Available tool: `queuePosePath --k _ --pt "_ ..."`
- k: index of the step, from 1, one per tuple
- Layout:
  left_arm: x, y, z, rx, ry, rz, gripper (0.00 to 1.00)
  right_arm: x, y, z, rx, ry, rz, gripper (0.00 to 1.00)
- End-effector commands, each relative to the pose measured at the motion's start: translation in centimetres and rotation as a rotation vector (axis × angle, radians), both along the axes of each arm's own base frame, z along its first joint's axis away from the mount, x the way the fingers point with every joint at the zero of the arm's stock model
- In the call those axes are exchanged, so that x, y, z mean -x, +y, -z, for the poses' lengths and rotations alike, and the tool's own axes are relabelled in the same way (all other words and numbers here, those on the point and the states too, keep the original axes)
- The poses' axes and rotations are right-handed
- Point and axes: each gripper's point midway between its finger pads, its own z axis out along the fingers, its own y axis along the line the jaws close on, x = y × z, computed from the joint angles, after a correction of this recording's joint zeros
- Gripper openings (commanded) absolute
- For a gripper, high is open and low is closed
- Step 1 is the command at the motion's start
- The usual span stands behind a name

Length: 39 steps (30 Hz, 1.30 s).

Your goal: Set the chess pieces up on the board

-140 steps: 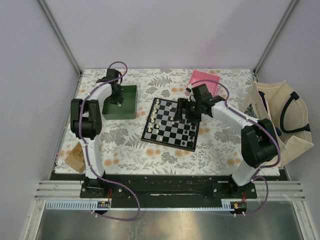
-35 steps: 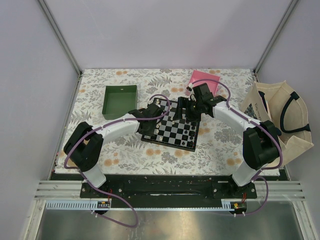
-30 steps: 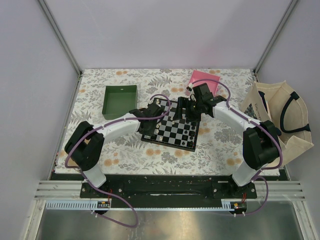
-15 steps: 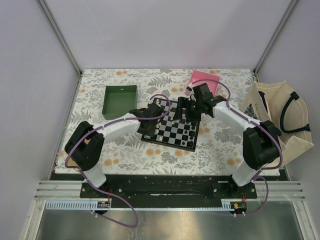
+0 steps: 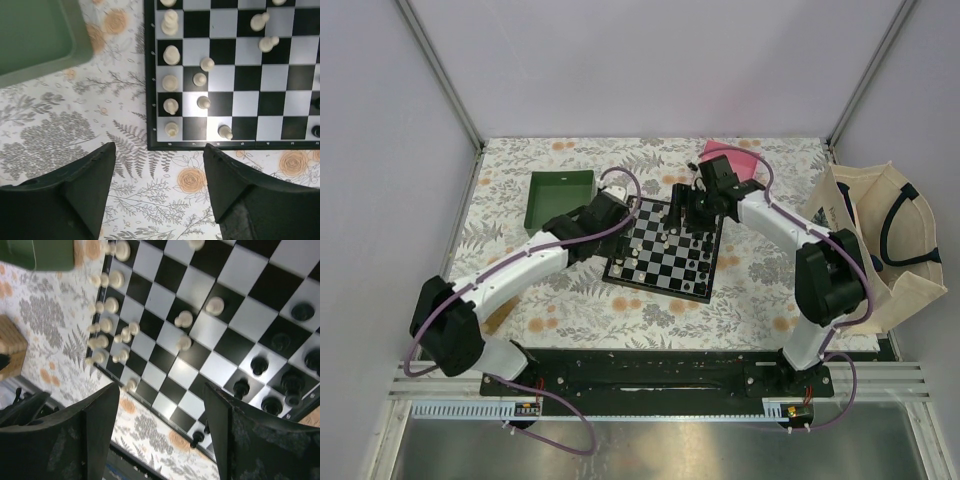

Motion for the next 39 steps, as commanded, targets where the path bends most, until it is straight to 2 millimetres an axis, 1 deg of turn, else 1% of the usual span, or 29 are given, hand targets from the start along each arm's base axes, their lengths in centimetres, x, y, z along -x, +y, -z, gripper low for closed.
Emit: queuePosePath --k 1,2,3,4,5,6,7,9,11,12,13,14,16,19,20,22,23,31,35,39 --pt "-1.3 2.7 -4.3 0.037 -0.104 -0.055 0.77 -3.0 0.7 -1.3 0.097 -0.085 -0.004 0.75" --pt "-1.3 3.4 -4.6 0.046 -0.108 -0.068 0.80 -3.5 0.7 -1.2 0.132 -0.094 -0.006 0.75" --pt "-1.3 4.2 -4.9 0.055 -0.114 -0.082 0.84 -4.1 0.8 -0.9 0.165 -0.099 -0.010 0.75" --pt "-1.2 5.0 -5.2 0.060 -0.119 -0.092 0.97 -4.7 1.1 -0.9 0.185 -0.108 -0.014 0.73" --pt "-1.1 5.7 -5.5 0.061 -0.123 -0.103 0.99 -5.2 1.1 -0.5 0.217 -0.113 -0.014 0.71" --pt "-1.1 6.8 -6.0 0.061 -0.132 -0.123 0.99 -5.7 1.2 -0.4 0.241 -0.125 -0.011 0.69" --pt "-1.0 7.6 -6.0 0.054 -0.130 -0.133 0.99 -6.3 1.5 -0.3 0.260 -0.134 -0.011 0.68" --pt "-0.6 8.9 -6.4 0.059 -0.137 -0.144 0.99 -6.9 2.0 0.5 0.292 -0.131 -0.017 0.67" --pt "-0.2 10.1 -6.3 0.067 -0.135 -0.160 0.99 -7.5 2.5 1.4 0.322 -0.125 -0.022 0.65" --pt "-0.1 10.7 -6.0 0.070 -0.131 -0.171 0.99 -7.8 2.7 1.5 0.333 -0.130 -0.024 0.64" --pt "0.0 11.2 -6.0 0.074 -0.134 -0.184 0.99 -7.8 2.9 2.1 0.350 -0.120 -0.035 0.63" --pt "0.2 11.6 -5.8 0.076 -0.133 -0.189 0.99 -8.1 3.1 2.2 0.362 -0.126 -0.036 0.60" --pt "0.3 12.5 -5.5 0.080 -0.135 -0.204 0.99 -8.6 3.1 3.2 0.396 -0.127 -0.030 0.58" --pt "0.4 12.9 -5.2 0.090 -0.134 -0.216 0.99 -9.3 3.3 3.5 0.410 -0.129 -0.030 0.53" --pt "0.3 12.7 -5.3 0.101 -0.136 -0.208 0.99 -9.5 3.4 3.6 0.415 -0.130 -0.029 0.53" --pt "0.3 12.6 -5.2 0.110 -0.139 -0.209 0.99 -10.0 3.6 3.9 0.420 -0.130 -0.030 0.47" --pt "0.3 12.6 -5.3 0.111 -0.141 -0.211 0.99 -10.3 3.7 3.8 0.423 -0.132 -0.030 0.46" --pt "0.4 13.1 -5.5 0.097 -0.159 -0.225 0.99 -11.3 4.7 5.3 0.445 -0.111 -0.049 0.44" --pt "0.4 13.2 -5.4 0.090 -0.158 -0.230 0.99 -11.6 4.6 5.9 0.466 -0.101 -0.050 0.38" --pt "0.4 13.2 -5.3 0.087 -0.155 -0.229 0.99 -11.7 4.5 6.1 0.474 -0.099 -0.052 0.38"
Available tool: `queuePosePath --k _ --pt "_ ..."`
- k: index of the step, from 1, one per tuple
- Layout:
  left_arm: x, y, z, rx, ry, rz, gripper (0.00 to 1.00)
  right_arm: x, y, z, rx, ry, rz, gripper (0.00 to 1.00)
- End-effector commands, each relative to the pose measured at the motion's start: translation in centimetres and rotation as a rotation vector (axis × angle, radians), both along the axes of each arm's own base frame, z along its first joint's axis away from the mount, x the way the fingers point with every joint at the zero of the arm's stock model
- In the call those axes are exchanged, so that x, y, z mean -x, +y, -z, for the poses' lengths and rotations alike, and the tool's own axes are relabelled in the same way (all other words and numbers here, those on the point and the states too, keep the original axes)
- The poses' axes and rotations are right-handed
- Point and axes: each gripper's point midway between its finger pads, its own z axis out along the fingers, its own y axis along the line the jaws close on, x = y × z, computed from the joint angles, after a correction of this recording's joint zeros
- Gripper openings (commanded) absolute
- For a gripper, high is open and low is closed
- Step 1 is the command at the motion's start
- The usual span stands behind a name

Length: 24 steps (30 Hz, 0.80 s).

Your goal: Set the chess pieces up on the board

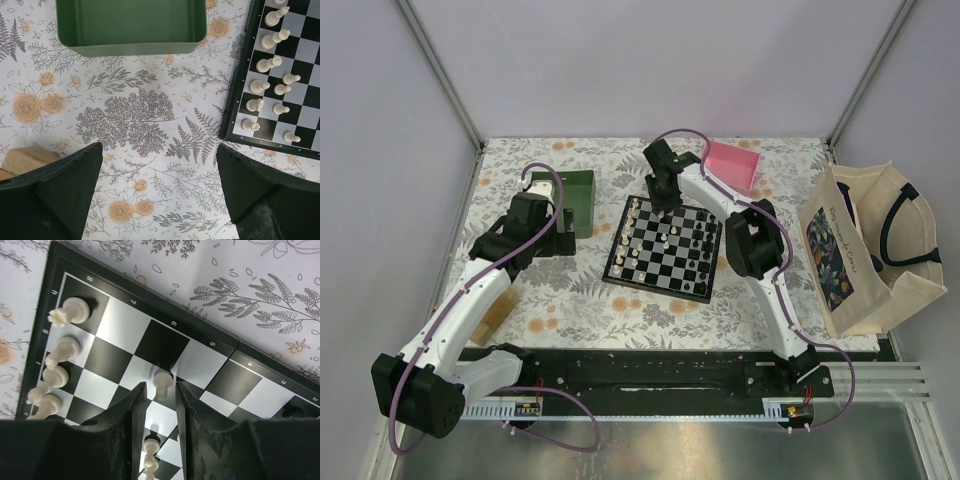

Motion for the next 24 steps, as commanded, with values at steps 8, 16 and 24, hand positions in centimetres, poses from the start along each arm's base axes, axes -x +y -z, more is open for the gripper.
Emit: queuePosePath --k 8,16,24 --pt "-0.69 0.09 -0.58 -0.002 -0.040 -0.001 0.99 -0.24 0.15 -1.06 0.030 -0.027 -0.021 0.34" --pt "-0.73 0.02 -0.36 -0.003 -0.032 0.001 0.99 -0.50 0.42 -1.18 0.023 -0.034 -0.029 0.35" --pt "-0.80 -0.04 -0.17 -0.003 -0.026 0.004 0.99 -0.74 1.00 -1.39 -0.001 -0.034 -0.031 0.35"
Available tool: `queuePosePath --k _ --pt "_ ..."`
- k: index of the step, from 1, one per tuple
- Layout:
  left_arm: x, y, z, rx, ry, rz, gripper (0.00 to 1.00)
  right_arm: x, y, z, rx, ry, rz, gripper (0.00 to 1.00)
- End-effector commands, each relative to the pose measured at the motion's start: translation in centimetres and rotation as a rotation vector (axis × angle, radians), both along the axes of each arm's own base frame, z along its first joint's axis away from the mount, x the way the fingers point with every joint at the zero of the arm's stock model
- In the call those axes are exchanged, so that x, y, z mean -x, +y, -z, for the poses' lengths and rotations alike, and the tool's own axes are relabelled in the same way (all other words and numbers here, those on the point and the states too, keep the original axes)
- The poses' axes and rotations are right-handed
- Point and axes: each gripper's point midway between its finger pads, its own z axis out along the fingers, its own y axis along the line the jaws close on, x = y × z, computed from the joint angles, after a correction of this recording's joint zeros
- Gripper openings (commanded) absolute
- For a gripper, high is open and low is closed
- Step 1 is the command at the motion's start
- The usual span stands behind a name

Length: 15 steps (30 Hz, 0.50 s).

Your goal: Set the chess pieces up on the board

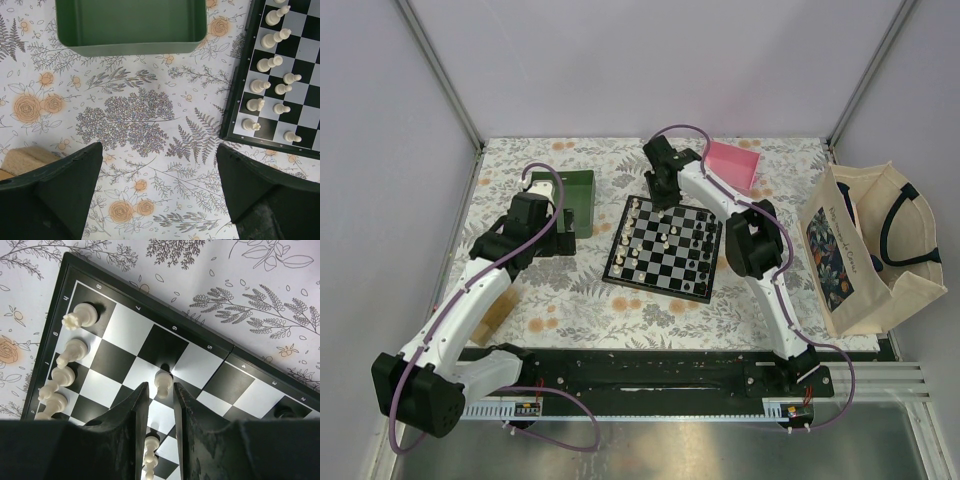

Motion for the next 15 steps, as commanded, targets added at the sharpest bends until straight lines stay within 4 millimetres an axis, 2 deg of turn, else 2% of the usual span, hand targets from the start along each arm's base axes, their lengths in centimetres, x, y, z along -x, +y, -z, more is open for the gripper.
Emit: queuePosePath --k 1,15 --pt "-0.73 -0.09 -0.25 0.000 -0.028 0.005 0.99 -0.46 1.07 -0.81 -0.018 -0.024 -0.018 0.35" --pt "-0.73 -0.17 -0.16 0.001 -0.024 0.009 0.99 0.08 0.88 -0.22 -0.006 -0.001 -0.021 0.33"
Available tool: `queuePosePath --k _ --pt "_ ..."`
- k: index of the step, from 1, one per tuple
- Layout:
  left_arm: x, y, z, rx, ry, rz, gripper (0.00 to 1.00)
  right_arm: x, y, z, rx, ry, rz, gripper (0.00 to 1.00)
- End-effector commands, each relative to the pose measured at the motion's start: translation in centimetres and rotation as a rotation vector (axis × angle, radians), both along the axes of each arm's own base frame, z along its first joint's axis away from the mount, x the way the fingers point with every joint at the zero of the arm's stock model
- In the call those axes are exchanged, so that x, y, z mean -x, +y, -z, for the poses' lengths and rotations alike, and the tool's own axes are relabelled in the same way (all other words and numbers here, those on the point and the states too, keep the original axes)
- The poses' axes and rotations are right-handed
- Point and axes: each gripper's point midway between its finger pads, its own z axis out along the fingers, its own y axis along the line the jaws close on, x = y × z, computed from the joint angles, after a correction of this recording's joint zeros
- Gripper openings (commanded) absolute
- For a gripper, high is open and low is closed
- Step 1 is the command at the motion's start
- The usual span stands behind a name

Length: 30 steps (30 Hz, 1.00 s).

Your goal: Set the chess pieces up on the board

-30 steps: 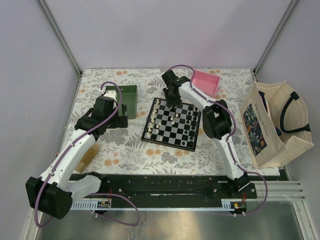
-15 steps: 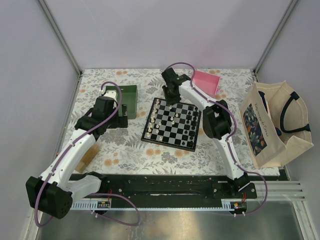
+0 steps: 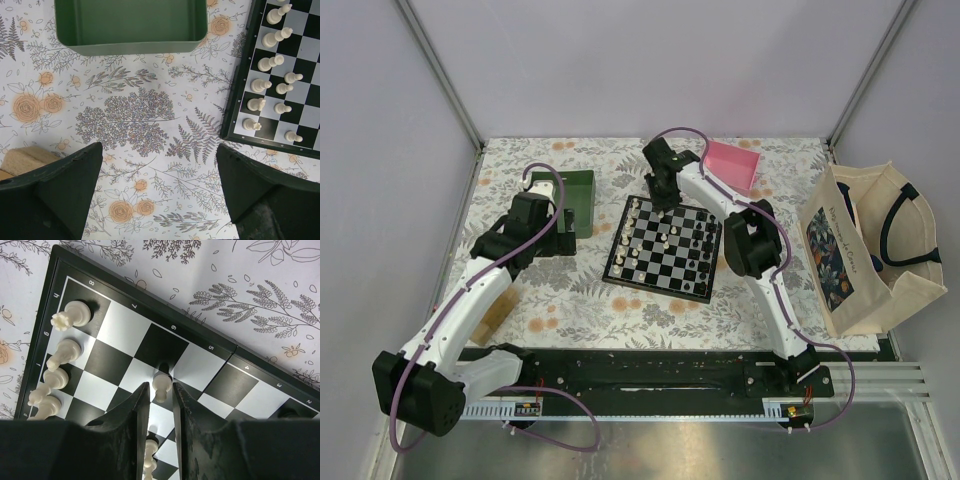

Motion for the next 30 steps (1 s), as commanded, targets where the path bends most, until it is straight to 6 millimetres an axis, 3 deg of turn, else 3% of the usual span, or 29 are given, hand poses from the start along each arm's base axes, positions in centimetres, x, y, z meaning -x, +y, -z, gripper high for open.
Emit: queuePosePath --k 1,7,13,30 --pt "-0.7 -0.2 -0.3 0.004 -0.030 0.009 0.99 -0.2 0.8 -1.1 -0.013 -0.021 -0.019 0.33" --pt "-0.7 -0.1 -0.3 0.004 -0.027 0.008 0.99 -0.2 0.8 -1.4 -0.013 -0.028 -0.022 0.26" --pt "-0.8 -0.3 -0.4 0.008 -0.030 0.014 0.99 -0.4 1.3 -2.0 -0.036 -0.036 -0.021 0.10" --pt "-0.8 -0.4 -0.4 0.010 -0.029 0.018 0.99 -2.3 4.0 -1.4 -0.090 -0.069 -0.030 0.10"
